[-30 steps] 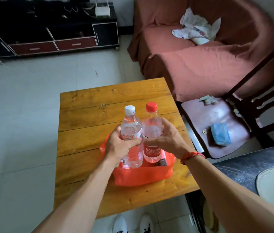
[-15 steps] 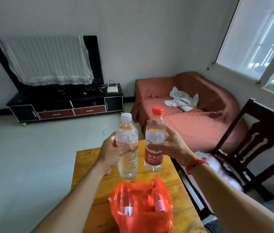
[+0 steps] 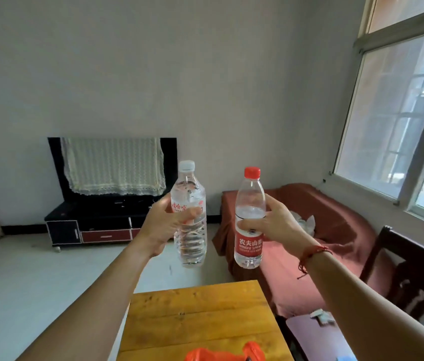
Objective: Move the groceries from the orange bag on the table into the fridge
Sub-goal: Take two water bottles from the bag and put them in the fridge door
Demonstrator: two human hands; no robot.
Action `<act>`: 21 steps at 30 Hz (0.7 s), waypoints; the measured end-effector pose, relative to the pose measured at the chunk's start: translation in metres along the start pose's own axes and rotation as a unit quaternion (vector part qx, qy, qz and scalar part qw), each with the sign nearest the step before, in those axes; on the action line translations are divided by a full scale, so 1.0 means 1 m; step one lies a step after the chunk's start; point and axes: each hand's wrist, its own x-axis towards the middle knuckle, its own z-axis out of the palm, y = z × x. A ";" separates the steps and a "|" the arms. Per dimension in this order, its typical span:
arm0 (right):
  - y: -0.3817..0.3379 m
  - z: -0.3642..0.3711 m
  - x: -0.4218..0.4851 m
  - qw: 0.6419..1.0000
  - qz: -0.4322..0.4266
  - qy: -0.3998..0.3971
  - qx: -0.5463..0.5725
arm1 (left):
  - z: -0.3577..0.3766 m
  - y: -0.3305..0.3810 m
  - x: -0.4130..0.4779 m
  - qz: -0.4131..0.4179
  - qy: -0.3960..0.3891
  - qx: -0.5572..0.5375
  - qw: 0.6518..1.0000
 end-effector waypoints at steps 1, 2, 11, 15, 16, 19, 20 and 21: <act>-0.007 -0.001 -0.001 1.000 -0.006 0.003 0.000 | -0.002 0.007 -0.002 0.004 0.003 -0.003 1.000; -0.014 -0.002 -0.002 1.000 -0.012 0.004 0.001 | -0.004 0.014 -0.004 0.007 0.006 -0.007 1.000; -0.049 -0.003 -0.008 0.999 -0.044 -0.010 0.031 | -0.012 0.049 -0.018 0.049 0.013 -0.004 0.999; -0.051 -0.002 -0.006 0.998 -0.043 -0.020 0.029 | -0.013 0.052 -0.019 0.050 0.026 0.011 0.998; -0.051 -0.002 -0.005 0.998 -0.042 -0.022 0.029 | -0.013 0.052 -0.019 0.050 0.029 0.012 0.998; -0.050 0.000 -0.005 0.998 -0.047 -0.030 0.033 | -0.016 0.052 -0.021 0.052 0.033 0.018 0.998; -0.051 0.002 -0.004 0.998 -0.049 -0.033 0.034 | -0.018 0.051 -0.022 0.052 0.035 0.022 0.998; -0.052 0.003 -0.004 0.997 -0.052 -0.036 0.034 | -0.019 0.049 -0.023 0.052 0.040 0.025 0.998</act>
